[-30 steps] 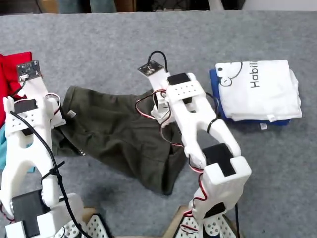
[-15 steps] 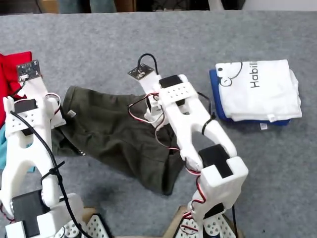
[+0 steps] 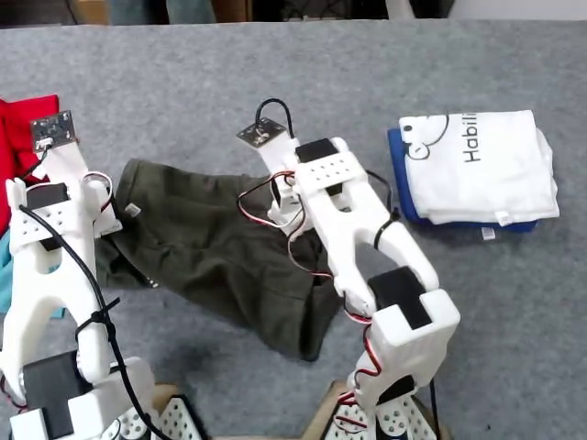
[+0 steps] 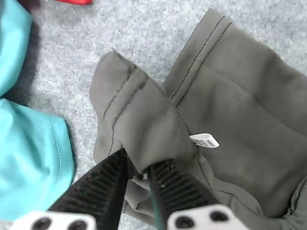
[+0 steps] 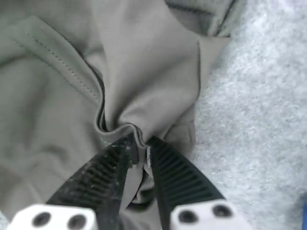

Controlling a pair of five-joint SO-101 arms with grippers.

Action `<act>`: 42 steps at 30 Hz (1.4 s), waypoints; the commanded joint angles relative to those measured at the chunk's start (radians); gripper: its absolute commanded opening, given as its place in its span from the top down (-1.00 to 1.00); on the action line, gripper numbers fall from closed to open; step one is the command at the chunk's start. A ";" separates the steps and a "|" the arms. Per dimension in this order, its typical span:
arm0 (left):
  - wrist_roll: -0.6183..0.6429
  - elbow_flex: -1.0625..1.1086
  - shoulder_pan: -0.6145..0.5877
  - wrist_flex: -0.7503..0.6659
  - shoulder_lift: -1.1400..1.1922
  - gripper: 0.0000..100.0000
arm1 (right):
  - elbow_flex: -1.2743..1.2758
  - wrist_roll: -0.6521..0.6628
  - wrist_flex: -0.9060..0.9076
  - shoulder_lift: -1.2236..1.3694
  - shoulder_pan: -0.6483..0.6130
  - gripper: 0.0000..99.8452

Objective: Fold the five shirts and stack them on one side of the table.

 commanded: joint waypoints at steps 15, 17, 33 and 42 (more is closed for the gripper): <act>0.118 -0.318 0.021 0.152 -0.017 0.94 | -0.013 -0.163 -0.287 -0.409 0.078 0.96; 0.164 -0.447 0.033 0.167 -0.003 0.94 | -0.013 -0.189 -0.388 -0.409 0.095 0.97; 0.247 -1.023 0.136 0.443 0.163 0.94 | -0.225 -0.190 -0.333 -0.320 0.126 0.89; 0.187 -0.730 0.028 0.508 0.163 0.94 | -0.228 -0.190 0.051 -0.371 0.118 0.13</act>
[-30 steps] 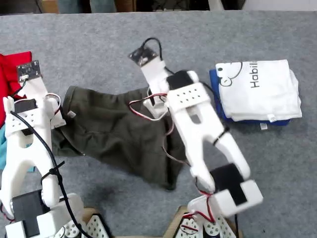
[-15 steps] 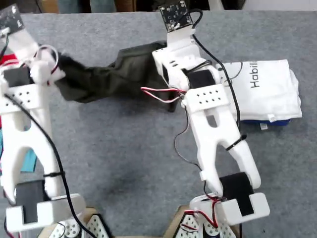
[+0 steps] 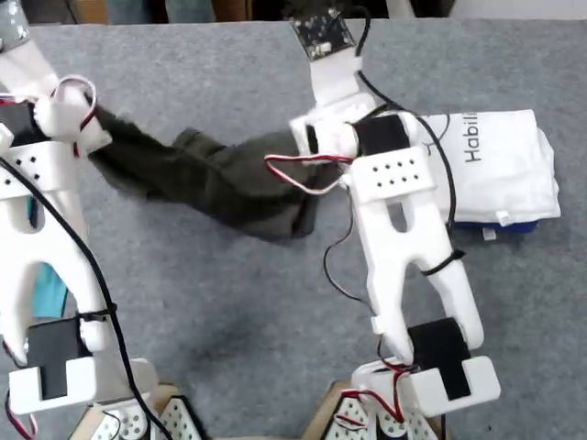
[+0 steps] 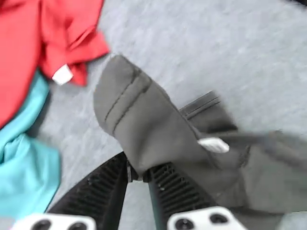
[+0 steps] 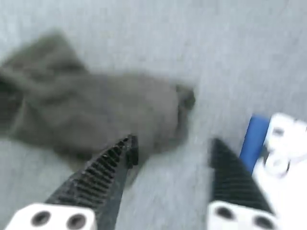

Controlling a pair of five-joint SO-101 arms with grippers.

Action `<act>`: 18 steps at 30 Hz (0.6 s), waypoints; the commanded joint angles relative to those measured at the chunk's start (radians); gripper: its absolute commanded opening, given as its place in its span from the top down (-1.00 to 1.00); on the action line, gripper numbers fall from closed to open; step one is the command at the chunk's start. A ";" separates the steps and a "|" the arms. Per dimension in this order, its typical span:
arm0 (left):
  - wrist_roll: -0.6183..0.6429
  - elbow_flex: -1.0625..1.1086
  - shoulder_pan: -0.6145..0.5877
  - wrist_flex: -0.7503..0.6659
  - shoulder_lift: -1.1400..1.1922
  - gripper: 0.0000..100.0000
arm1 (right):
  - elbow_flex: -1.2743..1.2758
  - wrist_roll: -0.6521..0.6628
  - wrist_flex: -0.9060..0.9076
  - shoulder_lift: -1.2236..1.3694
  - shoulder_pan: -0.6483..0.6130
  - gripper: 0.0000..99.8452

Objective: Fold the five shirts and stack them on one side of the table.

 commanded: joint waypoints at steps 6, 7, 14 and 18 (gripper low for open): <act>-0.092 0.484 -0.143 -0.258 -0.015 0.94 | -0.050 -0.141 0.080 0.038 -0.041 0.56; -0.091 0.535 -0.163 -0.308 -0.015 0.94 | -0.053 -0.167 0.057 0.071 -0.046 0.64; -0.092 0.725 -0.203 -0.522 -0.005 0.94 | -0.240 -0.192 -0.052 0.375 -0.069 0.62; -0.092 0.768 -0.199 -0.571 -0.009 0.94 | -0.452 -0.193 0.000 0.579 -0.084 0.59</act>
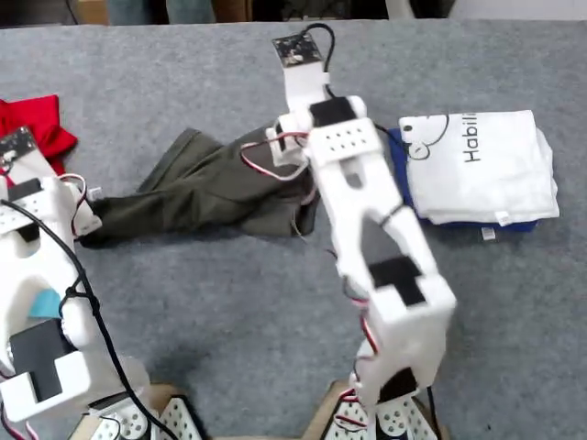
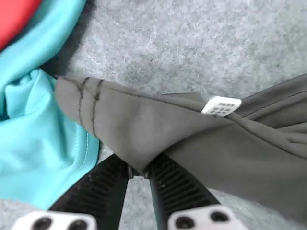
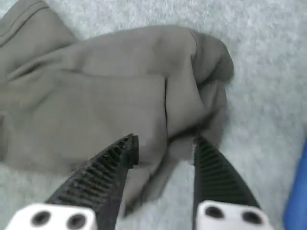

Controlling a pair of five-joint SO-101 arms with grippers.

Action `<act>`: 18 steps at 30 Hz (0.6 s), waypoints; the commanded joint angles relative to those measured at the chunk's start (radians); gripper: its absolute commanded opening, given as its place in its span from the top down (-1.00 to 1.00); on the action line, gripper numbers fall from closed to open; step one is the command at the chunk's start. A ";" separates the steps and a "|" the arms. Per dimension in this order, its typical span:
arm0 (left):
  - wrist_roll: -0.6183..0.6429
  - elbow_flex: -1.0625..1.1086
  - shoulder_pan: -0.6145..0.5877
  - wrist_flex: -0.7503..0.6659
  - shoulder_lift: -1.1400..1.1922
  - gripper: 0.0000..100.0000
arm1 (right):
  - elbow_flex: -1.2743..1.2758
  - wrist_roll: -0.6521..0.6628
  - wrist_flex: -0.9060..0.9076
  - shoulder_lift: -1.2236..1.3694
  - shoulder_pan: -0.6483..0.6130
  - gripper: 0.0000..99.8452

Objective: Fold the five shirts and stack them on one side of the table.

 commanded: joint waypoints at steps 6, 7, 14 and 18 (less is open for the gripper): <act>-0.008 0.008 -0.002 -0.049 -0.009 0.94 | -0.527 -0.089 0.221 0.375 -0.044 0.75; -0.008 0.008 -0.002 -0.051 -0.009 0.94 | -0.587 -0.101 0.265 0.414 -0.043 0.81; -0.008 0.013 -0.002 -0.074 -0.008 0.94 | -1.006 -0.100 0.552 0.561 -0.037 0.92; -0.008 0.013 -0.002 -0.075 -0.008 0.94 | -0.980 -0.100 0.551 0.510 -0.015 0.95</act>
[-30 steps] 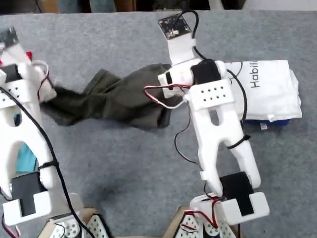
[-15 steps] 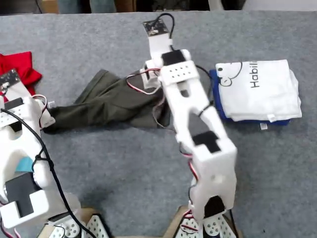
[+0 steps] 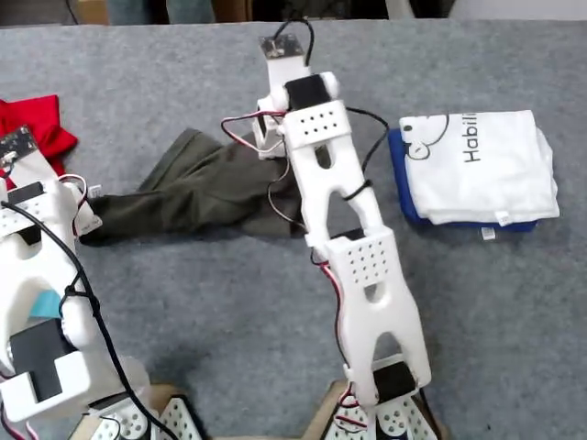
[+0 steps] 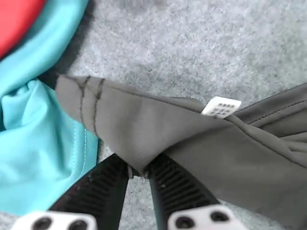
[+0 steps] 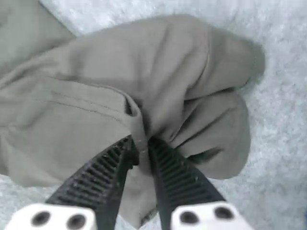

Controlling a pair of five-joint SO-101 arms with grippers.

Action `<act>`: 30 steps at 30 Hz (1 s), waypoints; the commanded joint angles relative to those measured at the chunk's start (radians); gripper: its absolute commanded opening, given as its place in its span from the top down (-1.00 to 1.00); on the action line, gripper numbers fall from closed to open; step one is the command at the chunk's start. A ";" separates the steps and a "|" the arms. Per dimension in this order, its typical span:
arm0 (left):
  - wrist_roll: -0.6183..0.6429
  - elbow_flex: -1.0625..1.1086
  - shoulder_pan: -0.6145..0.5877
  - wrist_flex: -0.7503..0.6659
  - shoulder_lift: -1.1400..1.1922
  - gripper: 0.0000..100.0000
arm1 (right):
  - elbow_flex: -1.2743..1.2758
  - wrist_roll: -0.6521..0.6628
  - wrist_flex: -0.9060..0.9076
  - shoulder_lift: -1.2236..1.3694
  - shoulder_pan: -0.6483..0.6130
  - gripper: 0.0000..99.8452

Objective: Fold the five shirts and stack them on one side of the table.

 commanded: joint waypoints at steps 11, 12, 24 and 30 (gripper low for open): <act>-0.008 -0.002 -0.004 -0.011 -0.008 0.94 | 0.697 -0.009 0.015 -0.628 0.017 0.97; -0.008 -0.002 -0.004 -0.009 -0.008 0.94 | 0.766 -0.008 0.014 -0.685 0.017 0.97; -0.008 0.001 -0.002 -0.009 -0.008 0.94 | 1.547 0.362 0.008 -1.196 0.012 0.81; -0.008 0.001 -0.002 -0.008 -0.008 0.94 | 1.733 0.416 0.011 -1.438 0.015 0.53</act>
